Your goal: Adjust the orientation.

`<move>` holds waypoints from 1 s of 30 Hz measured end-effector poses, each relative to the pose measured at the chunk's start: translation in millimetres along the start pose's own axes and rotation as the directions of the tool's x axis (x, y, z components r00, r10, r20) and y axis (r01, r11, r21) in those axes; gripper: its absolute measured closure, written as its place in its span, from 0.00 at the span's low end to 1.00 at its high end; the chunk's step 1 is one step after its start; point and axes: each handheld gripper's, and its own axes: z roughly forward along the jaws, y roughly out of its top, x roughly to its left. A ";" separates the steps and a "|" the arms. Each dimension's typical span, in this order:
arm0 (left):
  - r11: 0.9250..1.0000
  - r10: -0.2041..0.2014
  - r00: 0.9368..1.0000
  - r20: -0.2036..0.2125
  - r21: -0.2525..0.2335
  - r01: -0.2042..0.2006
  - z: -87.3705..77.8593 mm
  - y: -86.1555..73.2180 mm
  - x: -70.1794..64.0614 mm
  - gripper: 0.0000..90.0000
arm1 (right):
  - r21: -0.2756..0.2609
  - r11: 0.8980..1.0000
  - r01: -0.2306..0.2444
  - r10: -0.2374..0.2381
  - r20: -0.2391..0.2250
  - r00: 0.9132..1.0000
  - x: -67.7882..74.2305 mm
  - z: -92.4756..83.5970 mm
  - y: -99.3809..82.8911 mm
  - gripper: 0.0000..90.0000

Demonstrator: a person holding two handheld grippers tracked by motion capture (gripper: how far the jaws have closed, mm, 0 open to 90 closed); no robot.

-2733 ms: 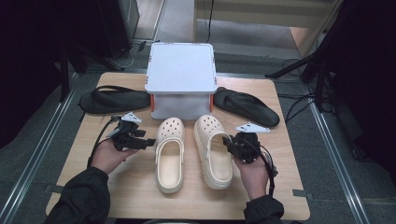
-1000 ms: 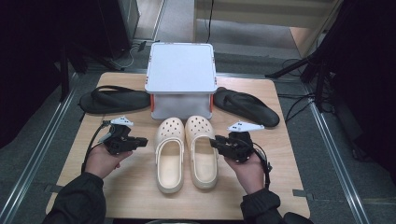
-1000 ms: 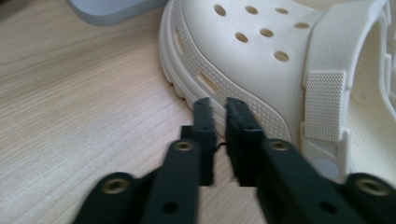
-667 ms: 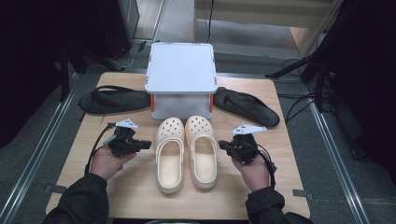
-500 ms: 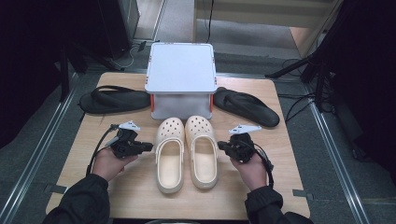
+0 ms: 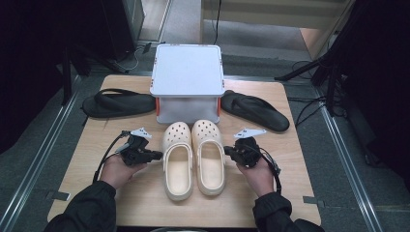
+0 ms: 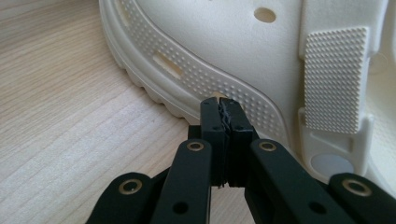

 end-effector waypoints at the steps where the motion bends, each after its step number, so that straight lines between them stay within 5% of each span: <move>1: 1.000 0.002 1.000 -0.001 -0.002 -0.002 0.5 0.1 -0.6 0.99 | 0.003 1.000 -0.003 0.003 -0.001 1.000 0.1 0.0 0.0 1.00; 8: 1.000 -0.001 1.000 0.024 0.000 0.001 2.5 0.1 -3.4 0.99 | 0.005 1.000 -0.016 0.016 -0.007 1.000 0.2 1.2 -0.3 1.00; 14: 0.999 -0.045 0.997 0.054 0.006 0.045 0.0 -0.1 0.3 0.97 | 0.001 0.999 -0.034 0.034 -0.014 0.999 -2.3 1.0 -0.5 0.99; 18: 0.998 -0.058 0.997 0.048 -0.034 0.060 -10.7 0.2 3.8 0.97 | -0.020 0.998 -0.056 0.056 -0.003 0.998 -1.6 -3.3 -1.7 0.94; 24: 0.994 -0.070 0.996 0.054 -0.083 0.074 -23.7 6.2 5.9 0.79 | -0.078 0.994 -0.071 0.071 -0.007 0.997 2.0 -19.6 -2.2 0.87; 30: 0.994 -0.039 0.999 0.016 -0.098 0.041 -32.8 18.8 7.4 0.59 | -0.117 0.990 -0.080 0.077 -0.028 0.997 10.7 -32.2 -2.8 0.78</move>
